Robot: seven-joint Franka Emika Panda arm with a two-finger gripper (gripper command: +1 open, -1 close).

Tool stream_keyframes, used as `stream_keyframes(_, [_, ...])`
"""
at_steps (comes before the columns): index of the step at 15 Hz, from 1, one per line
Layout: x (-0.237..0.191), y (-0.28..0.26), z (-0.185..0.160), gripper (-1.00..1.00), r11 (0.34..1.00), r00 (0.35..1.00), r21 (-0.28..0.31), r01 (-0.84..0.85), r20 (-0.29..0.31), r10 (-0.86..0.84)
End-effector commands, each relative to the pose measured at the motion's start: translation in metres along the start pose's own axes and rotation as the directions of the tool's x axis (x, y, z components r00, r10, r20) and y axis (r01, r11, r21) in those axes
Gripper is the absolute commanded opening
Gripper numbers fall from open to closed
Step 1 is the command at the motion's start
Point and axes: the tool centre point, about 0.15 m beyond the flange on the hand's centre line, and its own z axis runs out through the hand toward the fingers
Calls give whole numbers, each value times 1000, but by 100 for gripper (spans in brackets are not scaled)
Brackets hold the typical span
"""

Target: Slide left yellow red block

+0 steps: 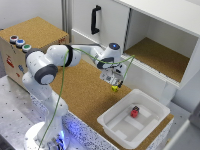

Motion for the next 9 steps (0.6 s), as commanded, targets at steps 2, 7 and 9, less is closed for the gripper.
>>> stream_keyframes(2, [29,40,50,100,1000,999,-24,1,37,0])
stream_keyframes(7, [35,33,73,-100,997,999,-60,40,29,-39])
stream_keyframes(9, [40,37,77,-100,999,999,-29,30,25,-29])
